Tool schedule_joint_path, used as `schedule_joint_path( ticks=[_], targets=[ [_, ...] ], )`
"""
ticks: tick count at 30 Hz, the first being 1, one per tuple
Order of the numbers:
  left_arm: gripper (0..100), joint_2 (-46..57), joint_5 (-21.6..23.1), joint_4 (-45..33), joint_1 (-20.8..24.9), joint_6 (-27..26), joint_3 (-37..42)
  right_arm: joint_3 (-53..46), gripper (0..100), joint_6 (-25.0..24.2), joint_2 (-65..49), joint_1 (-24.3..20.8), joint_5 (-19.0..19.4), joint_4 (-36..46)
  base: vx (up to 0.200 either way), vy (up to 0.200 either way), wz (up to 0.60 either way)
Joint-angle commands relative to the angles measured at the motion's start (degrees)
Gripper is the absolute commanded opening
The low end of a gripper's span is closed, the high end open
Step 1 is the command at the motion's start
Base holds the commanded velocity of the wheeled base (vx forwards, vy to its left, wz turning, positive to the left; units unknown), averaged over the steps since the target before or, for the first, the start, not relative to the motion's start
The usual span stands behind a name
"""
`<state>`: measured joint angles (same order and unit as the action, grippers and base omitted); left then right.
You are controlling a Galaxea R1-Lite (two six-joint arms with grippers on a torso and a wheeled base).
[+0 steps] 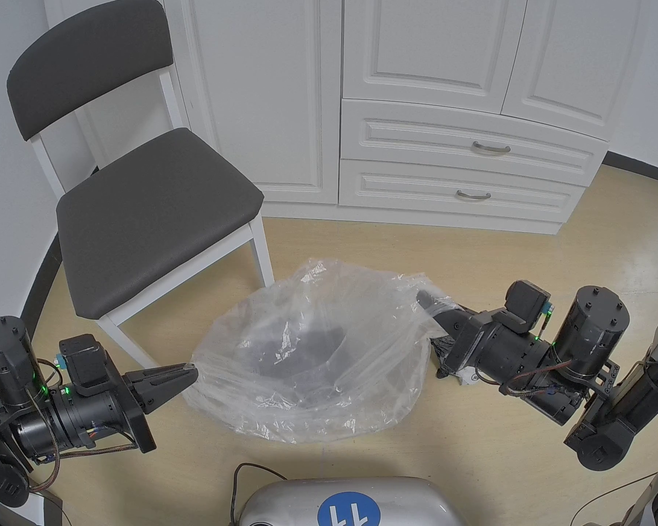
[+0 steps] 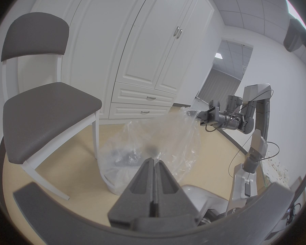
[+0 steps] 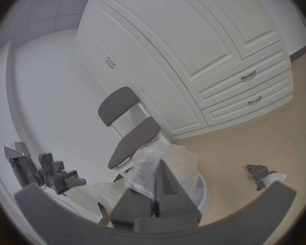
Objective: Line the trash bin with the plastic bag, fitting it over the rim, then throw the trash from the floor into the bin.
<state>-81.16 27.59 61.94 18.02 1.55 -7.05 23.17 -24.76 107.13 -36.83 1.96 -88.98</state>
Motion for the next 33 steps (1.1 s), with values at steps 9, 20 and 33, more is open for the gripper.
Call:
schedule_joint_path(
  ticks=[9, 20, 33],
  targets=[
    [0, -1.8, 0.1, -0.1, -0.3, 0.2, -0.7, 1.2, 0, 1.9, -0.3, 0.2, -0.3, 10.8, 0.000, 0.000, 0.00],
    [0, -9.6, -0.3, 0.9, -0.6, 6.7, -6.2, 6.0, 0, -1.4, 9.8, 0.2, -3.0, 7.3, 0.000, 0.000, 0.00],
    [0, -29.9, -14.8, 15.2, 11.2, 25.3, -18.4, 12.8, 0, -5.3, 22.8, -4.1, -1.8, -1.0, 0.000, 0.000, 0.00]
  ],
)
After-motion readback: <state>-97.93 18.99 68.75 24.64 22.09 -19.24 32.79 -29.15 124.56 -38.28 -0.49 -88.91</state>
